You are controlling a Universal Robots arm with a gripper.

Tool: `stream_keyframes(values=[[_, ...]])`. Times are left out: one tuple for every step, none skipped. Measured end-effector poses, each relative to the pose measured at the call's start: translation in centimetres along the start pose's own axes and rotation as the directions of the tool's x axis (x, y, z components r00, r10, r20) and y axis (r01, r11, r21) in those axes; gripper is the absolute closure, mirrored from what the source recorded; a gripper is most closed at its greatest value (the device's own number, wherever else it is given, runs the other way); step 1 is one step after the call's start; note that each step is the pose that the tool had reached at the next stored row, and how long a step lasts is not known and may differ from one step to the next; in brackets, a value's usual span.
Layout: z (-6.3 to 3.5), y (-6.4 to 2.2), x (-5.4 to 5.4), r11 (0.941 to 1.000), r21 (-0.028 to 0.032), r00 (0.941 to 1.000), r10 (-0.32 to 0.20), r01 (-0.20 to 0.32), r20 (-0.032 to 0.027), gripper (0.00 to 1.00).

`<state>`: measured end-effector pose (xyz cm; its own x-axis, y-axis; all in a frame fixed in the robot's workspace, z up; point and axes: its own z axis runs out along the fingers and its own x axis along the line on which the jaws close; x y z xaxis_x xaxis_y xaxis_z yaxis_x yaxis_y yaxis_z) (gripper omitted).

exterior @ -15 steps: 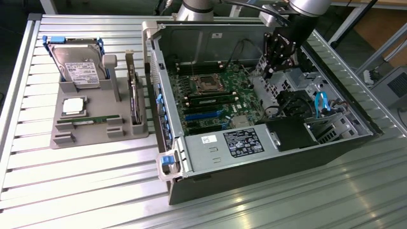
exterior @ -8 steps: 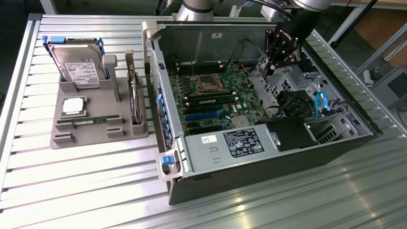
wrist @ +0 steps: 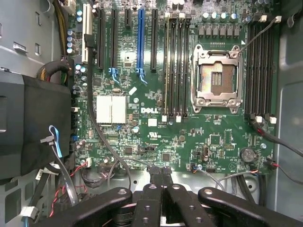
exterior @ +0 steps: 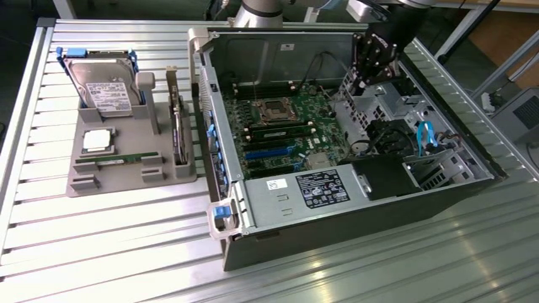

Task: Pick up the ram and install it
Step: 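Insert the ram into the slot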

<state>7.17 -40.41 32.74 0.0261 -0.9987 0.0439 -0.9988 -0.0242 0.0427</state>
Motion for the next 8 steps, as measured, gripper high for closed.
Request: stream_keyframes(values=[[-0.01,0.02,-0.01,1.0,0.0,1.0,0.0,0.0,-0.0002,0.9],[-0.02,0.04,-0.02,1.0,0.0,1.0,0.0,0.0,-0.0004,0.9],[-0.02,0.07,-0.03,1.0,0.0,1.0,0.0,0.0,-0.0003,0.9],[-0.01,0.07,-0.03,1.0,0.0,1.0,0.0,0.0,-0.0002,0.9],[-0.01,0.07,-0.03,1.0,0.0,1.0,0.0,0.0,-0.0002,0.9],[-0.01,0.07,-0.04,1.0,0.0,1.0,0.0,0.0,-0.0002,0.9],[-0.02,0.07,-0.04,1.0,0.0,1.0,0.0,0.0,-0.0003,0.9],[-0.02,0.08,-0.04,1.0,0.0,1.0,0.0,0.0,-0.0003,0.9]])
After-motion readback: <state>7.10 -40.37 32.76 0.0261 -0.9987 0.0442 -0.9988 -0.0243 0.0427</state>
